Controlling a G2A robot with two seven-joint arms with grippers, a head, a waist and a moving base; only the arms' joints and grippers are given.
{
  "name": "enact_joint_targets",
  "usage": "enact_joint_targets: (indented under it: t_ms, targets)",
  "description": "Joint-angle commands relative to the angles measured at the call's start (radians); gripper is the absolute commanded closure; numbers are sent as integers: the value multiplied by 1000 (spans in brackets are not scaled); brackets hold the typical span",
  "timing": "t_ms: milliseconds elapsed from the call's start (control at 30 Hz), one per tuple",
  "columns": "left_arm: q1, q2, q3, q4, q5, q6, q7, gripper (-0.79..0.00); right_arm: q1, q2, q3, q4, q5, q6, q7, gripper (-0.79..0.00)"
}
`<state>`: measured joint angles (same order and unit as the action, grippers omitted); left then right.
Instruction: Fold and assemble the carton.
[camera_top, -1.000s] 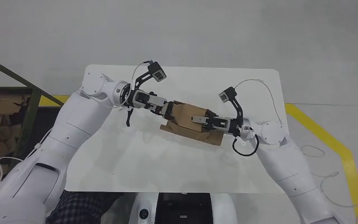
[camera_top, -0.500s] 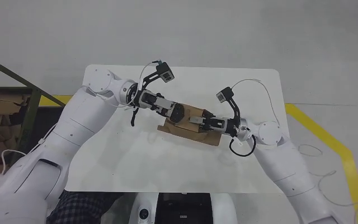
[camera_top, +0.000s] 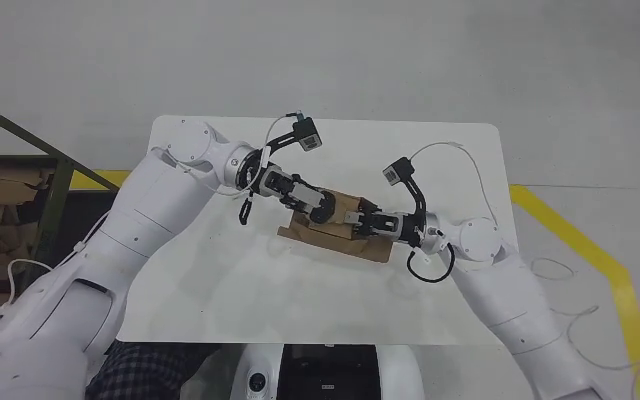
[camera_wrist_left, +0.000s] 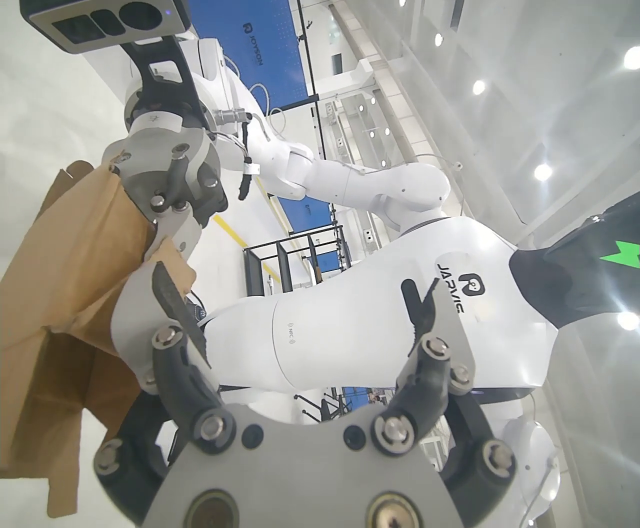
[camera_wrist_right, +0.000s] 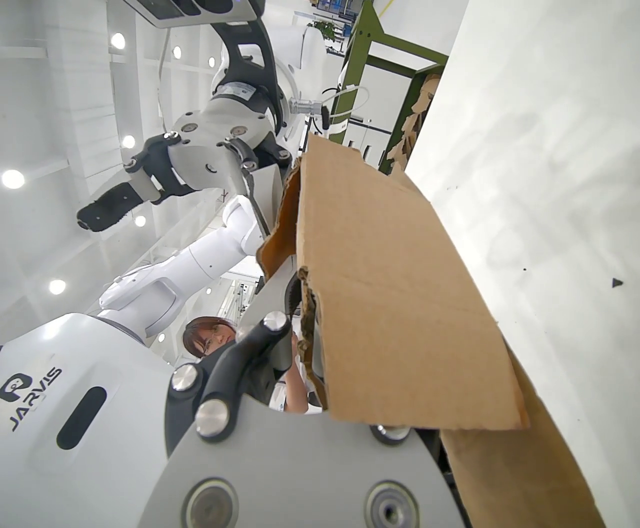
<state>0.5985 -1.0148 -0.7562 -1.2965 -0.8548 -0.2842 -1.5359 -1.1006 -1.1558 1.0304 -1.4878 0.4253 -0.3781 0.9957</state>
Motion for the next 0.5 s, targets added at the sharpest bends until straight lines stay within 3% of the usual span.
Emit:
enact_joint_targets:
  t_ms: [0, 467]
  targets:
    - [-1, -1, -4, -2, 2, 0, 0, -785, -2, 0, 2, -1, -1, 1, -1, 0]
    - [53, 9, -117, 54, -35, -4, 4, -785, -28, 12, 59, -9, 26, -5, 19, 0]
